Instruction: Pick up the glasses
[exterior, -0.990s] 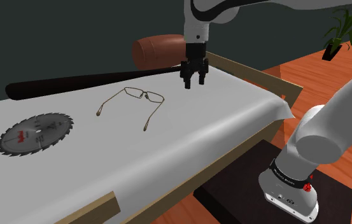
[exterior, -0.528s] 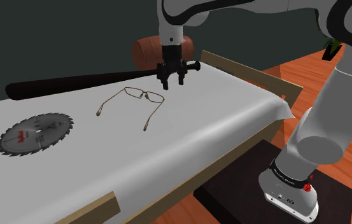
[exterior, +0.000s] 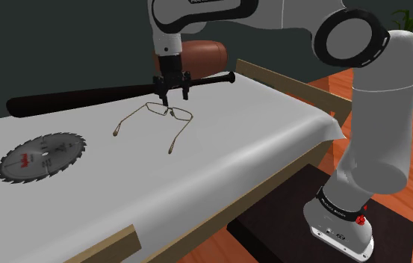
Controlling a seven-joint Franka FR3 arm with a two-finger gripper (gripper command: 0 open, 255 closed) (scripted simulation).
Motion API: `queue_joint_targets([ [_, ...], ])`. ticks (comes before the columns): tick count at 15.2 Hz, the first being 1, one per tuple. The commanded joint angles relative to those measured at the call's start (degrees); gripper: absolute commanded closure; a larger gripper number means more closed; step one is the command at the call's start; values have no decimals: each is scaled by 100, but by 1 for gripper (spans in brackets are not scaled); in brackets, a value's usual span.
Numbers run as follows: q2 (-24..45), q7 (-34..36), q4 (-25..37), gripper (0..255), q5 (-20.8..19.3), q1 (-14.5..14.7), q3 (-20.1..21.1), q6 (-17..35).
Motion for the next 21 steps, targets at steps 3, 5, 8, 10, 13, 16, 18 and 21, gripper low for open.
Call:
queue_joint_targets([
  [3, 388, 91, 367, 0, -81, 100, 1, 12],
  [5, 386, 77, 210, 0, -81, 94, -2, 166],
  [8, 395, 52, -52, 0, -82, 86, -8, 435],
  [10, 394, 52, -52, 0, -82, 86, -8, 435],
  [13, 397, 53, -55, 255, -83, 88, -7, 440],
  [16, 397, 53, -53, 255, -83, 88, -7, 438],
  [18, 398, 54, -49, 255, -83, 89, -7, 436],
  [21, 389, 58, 17, 255, -82, 88, -6, 361],
])
